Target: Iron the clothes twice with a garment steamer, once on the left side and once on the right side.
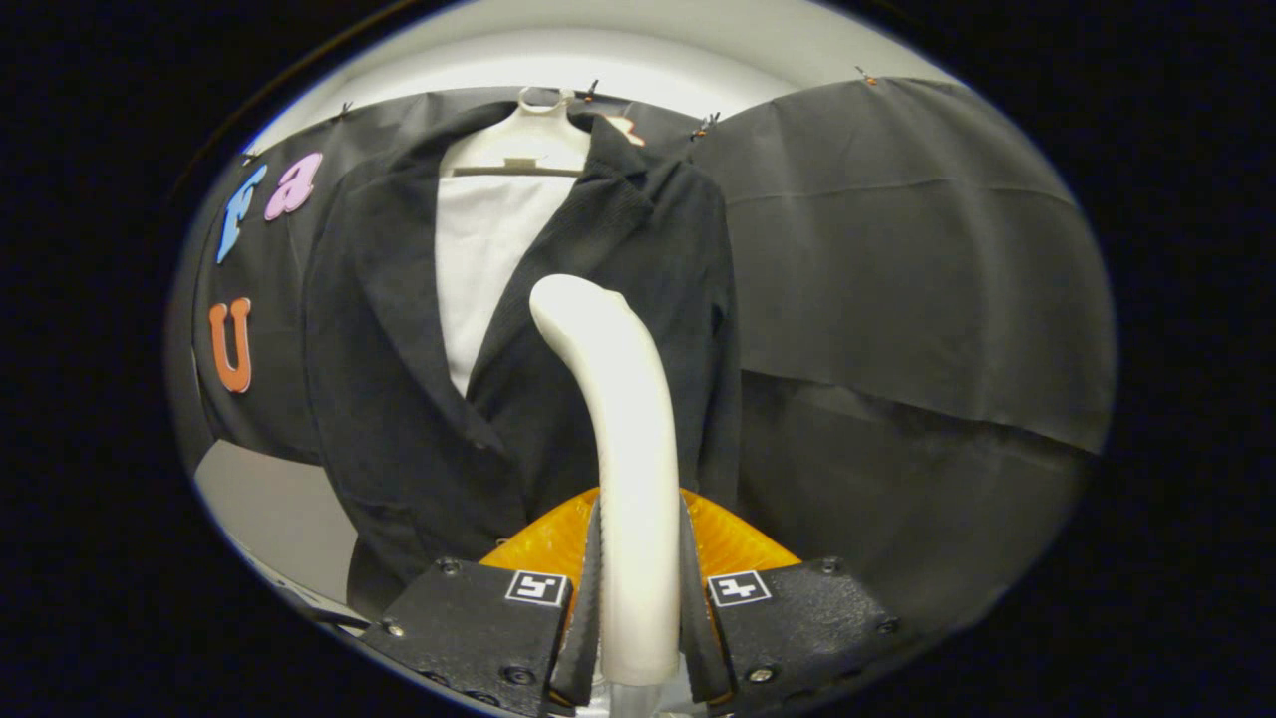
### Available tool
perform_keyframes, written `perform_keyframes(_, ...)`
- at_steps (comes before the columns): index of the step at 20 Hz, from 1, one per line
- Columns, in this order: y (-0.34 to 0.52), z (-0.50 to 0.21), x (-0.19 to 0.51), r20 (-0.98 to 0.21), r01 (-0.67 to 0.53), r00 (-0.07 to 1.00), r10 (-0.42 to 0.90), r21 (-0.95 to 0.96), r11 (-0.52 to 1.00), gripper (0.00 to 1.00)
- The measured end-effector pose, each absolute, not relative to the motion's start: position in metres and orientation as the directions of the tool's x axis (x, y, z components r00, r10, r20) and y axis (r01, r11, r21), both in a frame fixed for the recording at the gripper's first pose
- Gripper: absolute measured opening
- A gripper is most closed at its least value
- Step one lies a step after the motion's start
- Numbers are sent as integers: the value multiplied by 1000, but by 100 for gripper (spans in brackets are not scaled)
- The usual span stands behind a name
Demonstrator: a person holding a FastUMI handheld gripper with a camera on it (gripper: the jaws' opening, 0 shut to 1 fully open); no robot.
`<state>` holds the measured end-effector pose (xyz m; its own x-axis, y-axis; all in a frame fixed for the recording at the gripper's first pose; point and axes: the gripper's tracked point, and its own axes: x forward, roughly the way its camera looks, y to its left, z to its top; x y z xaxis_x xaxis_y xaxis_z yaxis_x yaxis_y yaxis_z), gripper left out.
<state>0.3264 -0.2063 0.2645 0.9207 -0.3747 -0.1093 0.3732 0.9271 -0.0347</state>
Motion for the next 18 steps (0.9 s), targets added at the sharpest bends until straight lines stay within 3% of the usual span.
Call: perform_keyframes(18, -187, 137, 322, -277, 328, 900, -337, -82, 941, 38)
